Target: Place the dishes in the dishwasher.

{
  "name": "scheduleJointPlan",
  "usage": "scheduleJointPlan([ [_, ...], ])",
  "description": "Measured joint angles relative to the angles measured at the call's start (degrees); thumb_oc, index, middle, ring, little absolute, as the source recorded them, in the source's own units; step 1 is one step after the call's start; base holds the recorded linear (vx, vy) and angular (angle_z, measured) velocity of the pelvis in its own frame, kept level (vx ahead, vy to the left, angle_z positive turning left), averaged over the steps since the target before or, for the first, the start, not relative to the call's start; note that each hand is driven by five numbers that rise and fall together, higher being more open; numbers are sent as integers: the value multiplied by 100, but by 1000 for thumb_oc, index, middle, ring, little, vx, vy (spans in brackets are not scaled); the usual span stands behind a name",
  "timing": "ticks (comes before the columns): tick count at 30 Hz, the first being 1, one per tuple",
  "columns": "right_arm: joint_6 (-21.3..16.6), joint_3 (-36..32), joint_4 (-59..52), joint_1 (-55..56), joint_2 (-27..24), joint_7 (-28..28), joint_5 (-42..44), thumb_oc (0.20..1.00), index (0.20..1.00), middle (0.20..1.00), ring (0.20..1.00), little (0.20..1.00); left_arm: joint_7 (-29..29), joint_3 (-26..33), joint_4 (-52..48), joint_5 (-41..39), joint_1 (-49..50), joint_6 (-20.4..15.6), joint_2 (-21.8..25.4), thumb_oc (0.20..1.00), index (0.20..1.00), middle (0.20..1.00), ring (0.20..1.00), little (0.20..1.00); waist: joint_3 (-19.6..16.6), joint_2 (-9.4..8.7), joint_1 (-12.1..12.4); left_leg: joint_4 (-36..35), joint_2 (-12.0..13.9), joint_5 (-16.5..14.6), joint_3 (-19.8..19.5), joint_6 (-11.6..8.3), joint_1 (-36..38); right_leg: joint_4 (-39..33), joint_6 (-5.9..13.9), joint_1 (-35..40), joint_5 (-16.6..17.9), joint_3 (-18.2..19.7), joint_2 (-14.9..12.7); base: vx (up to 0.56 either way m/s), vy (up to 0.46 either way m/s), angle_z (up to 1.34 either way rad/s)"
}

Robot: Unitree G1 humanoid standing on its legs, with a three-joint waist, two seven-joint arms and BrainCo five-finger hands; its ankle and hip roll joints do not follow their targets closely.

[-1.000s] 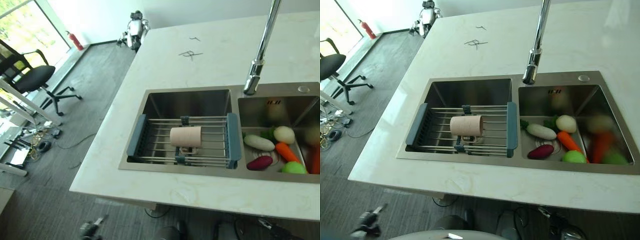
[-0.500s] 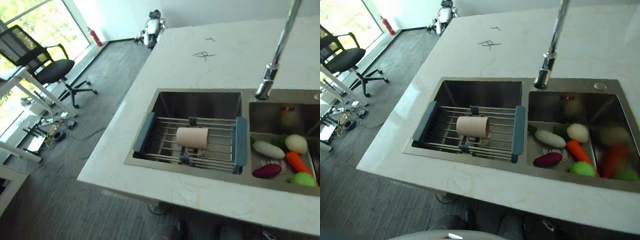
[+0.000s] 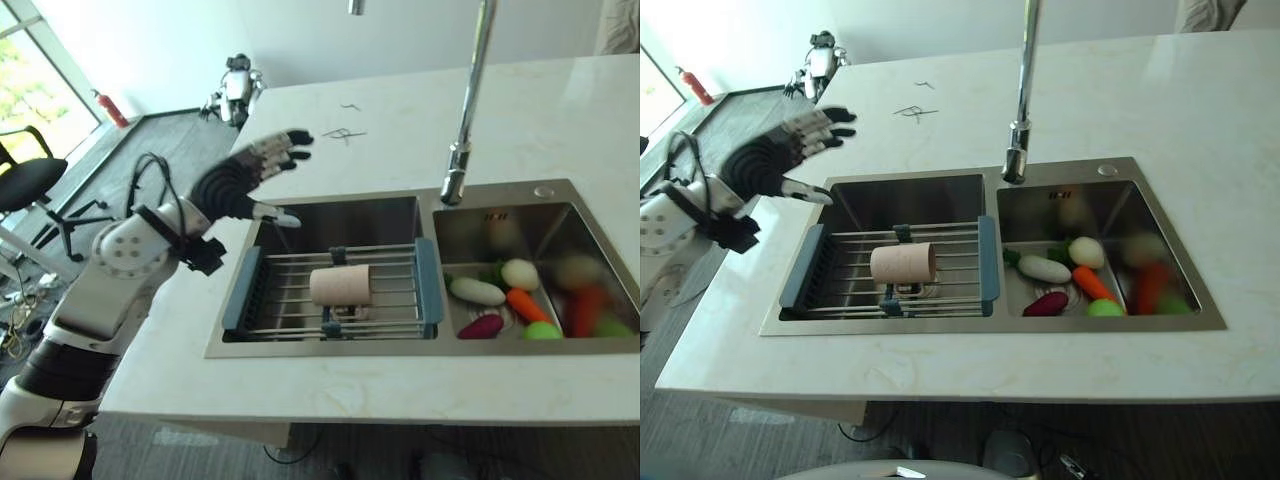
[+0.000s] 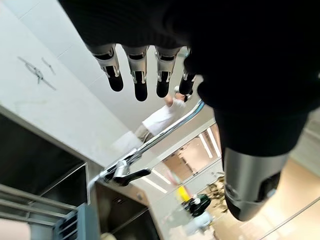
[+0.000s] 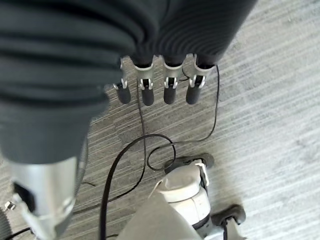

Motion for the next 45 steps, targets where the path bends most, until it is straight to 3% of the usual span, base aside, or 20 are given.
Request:
scheduleJointPlan([
  [4,103,-6,50,41,-4,-10,173,1000,1000,1000,1000,1000,-297,-396,195,407,-72,68,-1,1000,1000,1000,1000,1000,57,157,-50,-3,-23,17,44,13,-62,24,10,-98,51,62,-15,-42,11,-7],
  [8,82,-4,95,-16,-46,6,411,1000,1000,1000,1000,1000,-576,-792,235,682,-79,143,0,1000,1000,1000,1000,1000,119,216,-42,-80,-58,31,79,32,-48,23,1,-109,89,101,-40,-52,21,-1],
  [16,84,-14,-3,-150,-90,28,610,1000,1000,1000,1000,1000,-1077,-1035,188,1121,-110,176,5,1000,1000,1000,1000,1000,306,268,-46,-158,-102,38,144,43,-62,21,18,-190,120,168,-72,-43,11,-4],
  [39,74,-15,-131,-211,-90,-36,802,1000,1000,1000,1000,1000,-478,-1075,418,2019,-229,-46,4,1000,1000,1000,1000,1000,587,69,-147,-182,-130,40,157,48,-162,4,41,-304,107,184,-92,-8,-1,0],
  [45,74,-4,-158,-378,-96,-30,843,1000,1000,1000,1000,1000,-457,-1149,417,2021,-413,-46,4,1000,1000,1000,1000,1000,730,126,-193,-169,-117,46,250,55,-282,29,40,-479,146,259,-72,-11,-11,-7],
])
